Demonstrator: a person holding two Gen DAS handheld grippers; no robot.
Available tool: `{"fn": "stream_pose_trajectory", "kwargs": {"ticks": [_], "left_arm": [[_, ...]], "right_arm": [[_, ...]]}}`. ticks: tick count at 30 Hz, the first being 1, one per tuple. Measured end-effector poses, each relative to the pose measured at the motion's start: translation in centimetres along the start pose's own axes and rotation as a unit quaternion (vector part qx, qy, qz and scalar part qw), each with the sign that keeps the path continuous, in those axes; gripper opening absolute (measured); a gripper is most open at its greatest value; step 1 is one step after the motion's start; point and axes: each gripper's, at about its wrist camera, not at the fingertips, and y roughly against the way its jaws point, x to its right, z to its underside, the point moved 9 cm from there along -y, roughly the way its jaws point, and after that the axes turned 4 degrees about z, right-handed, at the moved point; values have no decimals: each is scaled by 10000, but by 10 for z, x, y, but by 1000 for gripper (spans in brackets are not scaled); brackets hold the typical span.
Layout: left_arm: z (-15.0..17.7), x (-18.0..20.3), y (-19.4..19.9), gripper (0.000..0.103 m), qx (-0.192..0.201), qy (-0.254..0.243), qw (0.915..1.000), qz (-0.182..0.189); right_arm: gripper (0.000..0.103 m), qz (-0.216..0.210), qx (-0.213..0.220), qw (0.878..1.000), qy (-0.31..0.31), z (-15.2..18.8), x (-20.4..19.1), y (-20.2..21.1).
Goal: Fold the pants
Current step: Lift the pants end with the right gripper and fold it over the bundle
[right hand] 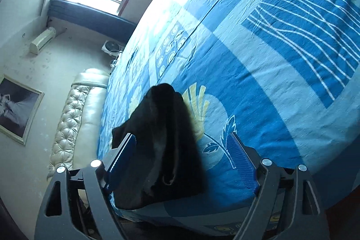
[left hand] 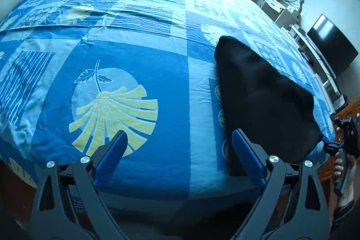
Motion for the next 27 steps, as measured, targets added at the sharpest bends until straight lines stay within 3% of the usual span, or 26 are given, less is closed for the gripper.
{"fn": "stream_pose_trajectory", "kwargs": {"ticks": [3, 10, 19, 26, 27], "left_arm": [[-6, 14, -6, 94, -46, 131, 9990, 422], [4, 55, -38, 94, -481, 136, 9912, 1228], [15, 77, -73, 94, -896, 310, 9817, 1654], [16, 80, -90, 94, -1054, 588, 9744, 1899], [16, 82, -91, 88, -1057, 508, 9757, 1852]], "right_arm": [[83, -80, -81, 9999, -8, 2, 0, 0], [83, -308, -751, 9967, -22, 34, -5, -31], [84, -480, -1316, 9900, 162, 64, -20, -56], [83, -386, -1327, 9889, 552, 71, -28, -64], [80, -327, -1306, 9889, 626, 71, -27, -64]]}}
